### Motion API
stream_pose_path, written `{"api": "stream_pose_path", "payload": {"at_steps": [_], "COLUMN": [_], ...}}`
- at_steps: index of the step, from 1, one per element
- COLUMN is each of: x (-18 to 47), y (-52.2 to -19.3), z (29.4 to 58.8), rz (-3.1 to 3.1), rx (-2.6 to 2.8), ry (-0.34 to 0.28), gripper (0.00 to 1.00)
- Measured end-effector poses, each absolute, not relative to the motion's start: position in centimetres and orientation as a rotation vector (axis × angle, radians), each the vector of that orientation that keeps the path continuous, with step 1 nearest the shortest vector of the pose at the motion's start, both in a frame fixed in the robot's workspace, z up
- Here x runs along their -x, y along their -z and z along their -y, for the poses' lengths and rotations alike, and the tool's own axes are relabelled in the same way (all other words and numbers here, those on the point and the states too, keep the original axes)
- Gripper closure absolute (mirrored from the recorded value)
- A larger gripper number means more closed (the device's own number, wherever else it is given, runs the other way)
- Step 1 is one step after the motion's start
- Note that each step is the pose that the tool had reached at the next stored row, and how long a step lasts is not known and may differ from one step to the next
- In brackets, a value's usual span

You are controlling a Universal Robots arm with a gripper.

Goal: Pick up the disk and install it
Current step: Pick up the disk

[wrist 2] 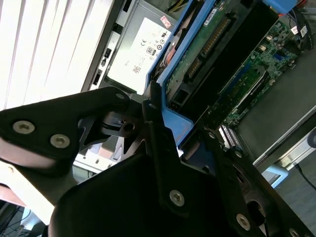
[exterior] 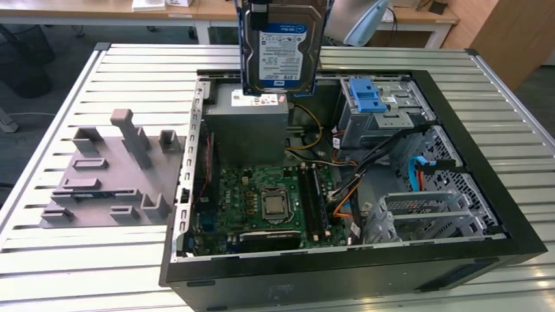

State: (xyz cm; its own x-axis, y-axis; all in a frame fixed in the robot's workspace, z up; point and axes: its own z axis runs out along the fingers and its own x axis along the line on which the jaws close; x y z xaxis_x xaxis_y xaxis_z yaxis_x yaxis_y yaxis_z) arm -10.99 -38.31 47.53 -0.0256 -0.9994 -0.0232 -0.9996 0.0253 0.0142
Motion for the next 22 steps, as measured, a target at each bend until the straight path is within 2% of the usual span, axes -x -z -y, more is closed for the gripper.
{"api": "stream_pose_path", "payload": {"at_steps": [6, 16, 22], "x": [11.0, 11.0, 10.0], "y": [-47.5, -47.5, -47.5], "z": [38.5, 41.6, 42.1], "rz": [-2.244, -2.244, -2.245], "rx": [2.188, 2.188, 2.188], "ry": [-0.042, -0.041, -0.042], "gripper": [0.64, 0.64, 0.64]}}
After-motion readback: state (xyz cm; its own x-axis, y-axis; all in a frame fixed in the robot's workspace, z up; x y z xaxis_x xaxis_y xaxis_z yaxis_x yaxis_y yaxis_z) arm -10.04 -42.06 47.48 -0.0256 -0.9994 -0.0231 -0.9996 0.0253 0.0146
